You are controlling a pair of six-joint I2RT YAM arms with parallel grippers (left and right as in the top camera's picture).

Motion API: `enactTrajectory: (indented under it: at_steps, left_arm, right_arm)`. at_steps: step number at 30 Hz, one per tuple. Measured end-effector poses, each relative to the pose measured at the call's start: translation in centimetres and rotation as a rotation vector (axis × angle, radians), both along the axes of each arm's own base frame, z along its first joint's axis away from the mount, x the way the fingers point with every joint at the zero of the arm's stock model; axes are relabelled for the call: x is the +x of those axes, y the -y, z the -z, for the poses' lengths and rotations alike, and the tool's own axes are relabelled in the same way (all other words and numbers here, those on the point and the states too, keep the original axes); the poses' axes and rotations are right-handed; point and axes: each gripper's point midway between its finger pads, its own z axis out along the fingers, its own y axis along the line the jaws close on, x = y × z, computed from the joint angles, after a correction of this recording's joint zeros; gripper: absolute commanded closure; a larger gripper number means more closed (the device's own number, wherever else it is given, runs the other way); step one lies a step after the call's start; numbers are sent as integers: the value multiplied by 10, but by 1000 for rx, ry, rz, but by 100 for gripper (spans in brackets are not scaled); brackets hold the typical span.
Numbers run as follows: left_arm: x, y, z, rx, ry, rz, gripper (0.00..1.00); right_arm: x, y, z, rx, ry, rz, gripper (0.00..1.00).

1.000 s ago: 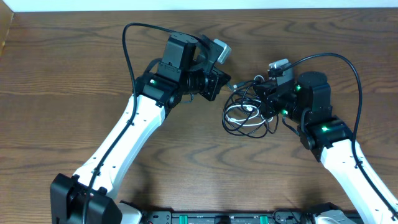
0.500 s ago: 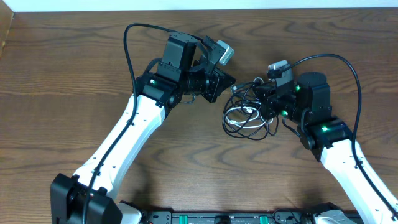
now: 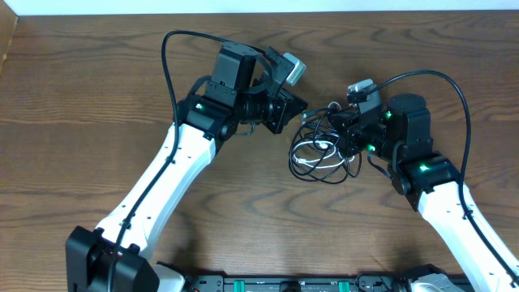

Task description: Untangle cables

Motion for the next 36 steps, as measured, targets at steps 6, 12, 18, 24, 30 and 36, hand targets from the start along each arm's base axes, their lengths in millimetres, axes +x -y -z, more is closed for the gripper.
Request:
enactTrajectory:
  at_steps: [6, 12, 18, 24, 30, 36]
  left_arm:
    - [-13, 15, 0, 1, 2, 45, 92]
    - [-18, 17, 4, 20, -11, 52, 92]
    - [-16, 11, 11, 57, -22, 24, 92]
    - [-15, 10, 12, 64, -19, 16, 92]
    - [-15, 10, 12, 65, -20, 15, 92]
    - [-15, 10, 12, 65, -21, 16, 92]
  right_arm:
    - [0, 0, -1, 1, 3, -1, 99]
    - [0, 0, -1, 0, 4, -2, 99]
    - [0, -1, -1, 1, 6, -5, 99]
    - [2, -3, -7, 16, 29, -18, 99]
    - [2, -5, -9, 22, 37, -24, 99]
    - [3, -5, -9, 23, 39, -24, 99]
